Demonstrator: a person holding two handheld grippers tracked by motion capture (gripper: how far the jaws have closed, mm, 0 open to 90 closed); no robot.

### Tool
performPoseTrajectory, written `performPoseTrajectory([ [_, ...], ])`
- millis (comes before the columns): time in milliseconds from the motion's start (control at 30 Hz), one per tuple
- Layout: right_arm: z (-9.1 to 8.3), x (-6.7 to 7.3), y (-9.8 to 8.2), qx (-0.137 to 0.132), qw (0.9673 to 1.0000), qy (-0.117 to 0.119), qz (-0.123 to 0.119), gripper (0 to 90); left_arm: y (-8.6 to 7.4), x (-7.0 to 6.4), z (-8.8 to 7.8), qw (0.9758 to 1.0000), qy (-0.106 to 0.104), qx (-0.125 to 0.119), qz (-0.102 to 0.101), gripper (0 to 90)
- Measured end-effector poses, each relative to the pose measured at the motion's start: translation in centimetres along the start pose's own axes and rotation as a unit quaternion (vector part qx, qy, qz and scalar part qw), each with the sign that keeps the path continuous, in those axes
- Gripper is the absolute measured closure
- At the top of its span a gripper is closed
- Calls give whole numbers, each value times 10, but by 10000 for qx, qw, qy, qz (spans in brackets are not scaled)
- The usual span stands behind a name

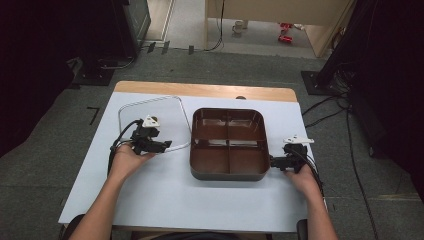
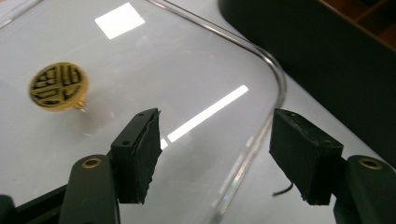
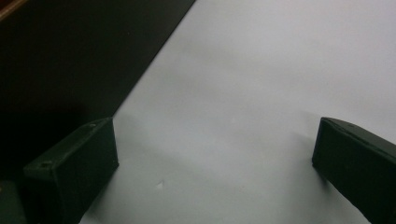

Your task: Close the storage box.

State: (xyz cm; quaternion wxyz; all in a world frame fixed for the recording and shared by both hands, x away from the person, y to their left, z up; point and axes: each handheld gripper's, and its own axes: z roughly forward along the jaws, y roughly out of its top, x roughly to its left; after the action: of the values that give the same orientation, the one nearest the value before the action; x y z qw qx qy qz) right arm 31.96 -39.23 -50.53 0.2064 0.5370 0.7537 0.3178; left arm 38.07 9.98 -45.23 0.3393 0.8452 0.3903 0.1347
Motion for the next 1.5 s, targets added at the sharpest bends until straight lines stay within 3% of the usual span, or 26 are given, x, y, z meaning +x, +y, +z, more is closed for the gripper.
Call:
performPoseTrajectory([
  [200,0,0,0,1,10000,0,-1,0,7,25,-2,9995,173,-139,-212,348],
  [400,0,0,0,3,10000,2,3,0,12,39,-1,9989,277,-243,-281,348],
  [533,0,0,0,4,10000,0,4,0,16,48,4,9991,265,-219,-256,330],
  [600,0,0,0,4,10000,3,4,0,17,54,8,9984,369,-335,-250,331],
  [700,0,0,0,2,10000,0,0,0,17,60,13,9982,453,-310,-221,340],
  [833,0,0,0,6,10000,1,1,0,17,72,23,9975,468,-314,-424,347],
  [1133,0,0,0,4,10000,1,3,0,13,77,39,9971,593,-249,-409,410],
  [1200,0,0,0,3,10000,0,1,0,10,76,43,9976,600,-168,-316,426],
  [1267,0,0,0,4,10000,4,5,0,11,76,43,9974,608,-187,-326,499],
  [1333,0,0,0,2,10000,1,2,0,11,76,43,9976,578,-204,-323,507],
  [1367,0,0,0,2,10000,0,2,0,11,73,43,9981,529,-225,-232,584],
  [1500,0,0,0,3,10000,1,3,0,13,72,42,9979,578,-149,-265,594],
])
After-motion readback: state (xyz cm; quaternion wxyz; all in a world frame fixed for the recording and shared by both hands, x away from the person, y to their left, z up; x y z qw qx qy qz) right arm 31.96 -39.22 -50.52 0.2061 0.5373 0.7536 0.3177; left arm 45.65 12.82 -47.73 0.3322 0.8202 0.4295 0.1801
